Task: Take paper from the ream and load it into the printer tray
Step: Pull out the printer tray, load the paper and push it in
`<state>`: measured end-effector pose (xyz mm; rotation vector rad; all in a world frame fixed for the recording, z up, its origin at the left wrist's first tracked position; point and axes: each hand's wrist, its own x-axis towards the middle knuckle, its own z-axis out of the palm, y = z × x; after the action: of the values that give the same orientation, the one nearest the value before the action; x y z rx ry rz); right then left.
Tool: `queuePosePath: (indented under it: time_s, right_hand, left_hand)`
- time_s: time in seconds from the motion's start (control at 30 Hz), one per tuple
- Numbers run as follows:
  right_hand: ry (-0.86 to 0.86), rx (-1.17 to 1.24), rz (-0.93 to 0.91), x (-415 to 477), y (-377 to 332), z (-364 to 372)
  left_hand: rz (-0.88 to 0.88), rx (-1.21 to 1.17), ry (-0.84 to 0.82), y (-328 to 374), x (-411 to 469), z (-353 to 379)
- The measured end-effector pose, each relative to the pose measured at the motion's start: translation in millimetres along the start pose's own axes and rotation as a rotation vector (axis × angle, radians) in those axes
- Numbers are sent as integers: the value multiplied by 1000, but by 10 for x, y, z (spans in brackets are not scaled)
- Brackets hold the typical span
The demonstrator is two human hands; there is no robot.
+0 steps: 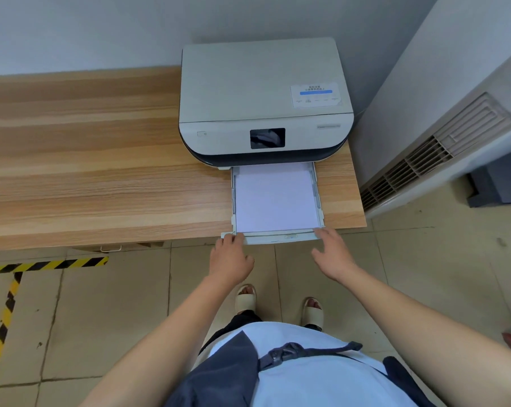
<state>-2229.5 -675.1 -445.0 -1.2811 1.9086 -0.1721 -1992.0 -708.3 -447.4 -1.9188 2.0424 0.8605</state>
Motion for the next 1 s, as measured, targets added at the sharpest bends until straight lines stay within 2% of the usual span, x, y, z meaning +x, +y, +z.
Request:
queuePosePath:
  time_s: [0.1,0.2,0.33,0.43,0.53,0.63,0.8,1.0]
  right_hand:
    - [170,209,97,-61,21,-61]
    - [252,340,214,-111,89,-76]
    - [306,569,420,-188,110,-35]
    - [256,890,566,-225,43,28]
    - [218,1202,582,-222,-67,34]
    - [225,1304,548,-181,-186,7]
    - [224,1271,568,-151,-305,44]
    - [322,825,492,15,-322,-34]
  left_hand:
    - [-21,-254,77,-202,26,-59]
    - [-143,-608,120,-377,9,-104]
    - [-422,-1054,-46,-521,-40,-161]
    - [-457,-1370,-191,-578,-64,-173]
    - [-444,-1592,-207,-614,-43,-194]
    - [-432,-1688,-252,-642,0,-241]
    - [-471,-1708,-323,-733,46,-188]
    - [-433,-1447,-210,-676,180,-144]
